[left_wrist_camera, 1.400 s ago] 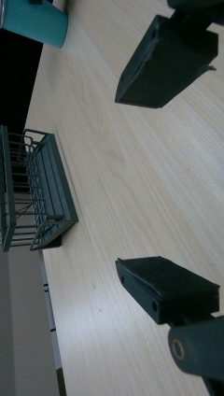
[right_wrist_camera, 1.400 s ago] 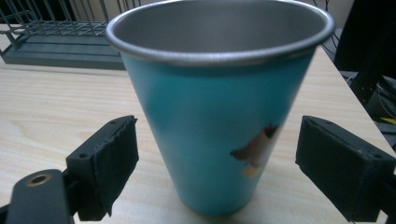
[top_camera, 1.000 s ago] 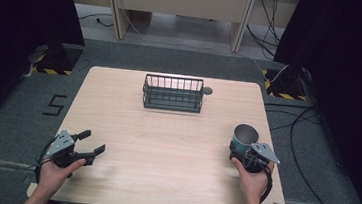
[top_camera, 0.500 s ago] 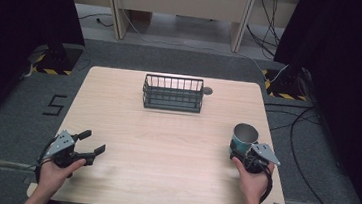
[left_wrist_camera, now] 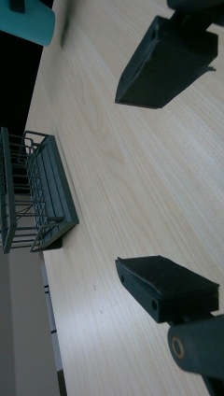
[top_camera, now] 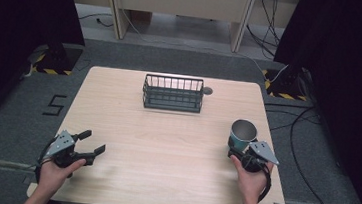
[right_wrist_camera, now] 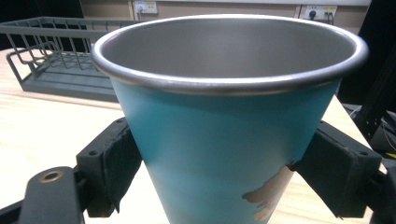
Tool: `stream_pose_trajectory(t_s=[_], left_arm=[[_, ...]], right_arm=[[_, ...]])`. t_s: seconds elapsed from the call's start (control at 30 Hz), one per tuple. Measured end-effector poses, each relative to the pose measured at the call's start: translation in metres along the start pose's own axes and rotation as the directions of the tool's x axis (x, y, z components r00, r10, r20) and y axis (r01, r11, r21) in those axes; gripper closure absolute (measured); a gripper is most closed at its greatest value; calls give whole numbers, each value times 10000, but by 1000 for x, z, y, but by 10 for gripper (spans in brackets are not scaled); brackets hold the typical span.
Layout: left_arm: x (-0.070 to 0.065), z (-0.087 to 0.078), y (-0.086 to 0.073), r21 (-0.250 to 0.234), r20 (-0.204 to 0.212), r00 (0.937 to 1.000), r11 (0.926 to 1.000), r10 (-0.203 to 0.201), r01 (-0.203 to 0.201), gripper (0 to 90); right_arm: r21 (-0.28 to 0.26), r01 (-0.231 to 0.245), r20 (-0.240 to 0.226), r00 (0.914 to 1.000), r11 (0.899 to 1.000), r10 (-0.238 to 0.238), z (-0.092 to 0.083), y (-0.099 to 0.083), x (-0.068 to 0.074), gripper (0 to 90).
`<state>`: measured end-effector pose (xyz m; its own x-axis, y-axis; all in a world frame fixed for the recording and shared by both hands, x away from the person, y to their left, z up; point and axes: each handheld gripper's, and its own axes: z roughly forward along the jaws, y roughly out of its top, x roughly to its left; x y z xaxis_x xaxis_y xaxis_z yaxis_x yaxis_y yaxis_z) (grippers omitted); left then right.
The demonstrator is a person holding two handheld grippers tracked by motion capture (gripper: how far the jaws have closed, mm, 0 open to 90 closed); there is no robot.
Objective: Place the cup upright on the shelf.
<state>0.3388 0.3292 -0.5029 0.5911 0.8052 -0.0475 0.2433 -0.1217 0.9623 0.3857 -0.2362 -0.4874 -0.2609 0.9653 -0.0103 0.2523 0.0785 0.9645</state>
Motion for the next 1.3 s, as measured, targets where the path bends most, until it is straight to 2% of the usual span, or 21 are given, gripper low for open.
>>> stream_pose_trajectory(t_s=[0.1,0.27,0.43,0.57,0.93,1.3], left_arm=[[0,0,0,-8,-3,10000,10000,-5,5,166],[0,0,0,-10,-19,10000,10000,-22,22,166],[0,0,0,-10,-16,10000,10000,-28,28,167],[0,0,0,-9,-25,10000,10000,-25,25,166],[0,0,0,-2,-20,10000,10000,10,-10,166],[1,0,0,-4,-22,10000,10000,14,-14,167]], right_arm=[[-59,16,-19,10000,10000,-16,-1,2,1,185],[-521,203,179,9997,9984,-194,-1,13,5,186],[-587,117,-6,9999,9982,-117,0,18,7,186],[-758,229,-103,9997,9969,-237,1,23,11,186],[-871,223,-22,9997,9960,-226,7,33,17,186],[-904,186,-145,9997,9957,-199,16,39,24,186]])
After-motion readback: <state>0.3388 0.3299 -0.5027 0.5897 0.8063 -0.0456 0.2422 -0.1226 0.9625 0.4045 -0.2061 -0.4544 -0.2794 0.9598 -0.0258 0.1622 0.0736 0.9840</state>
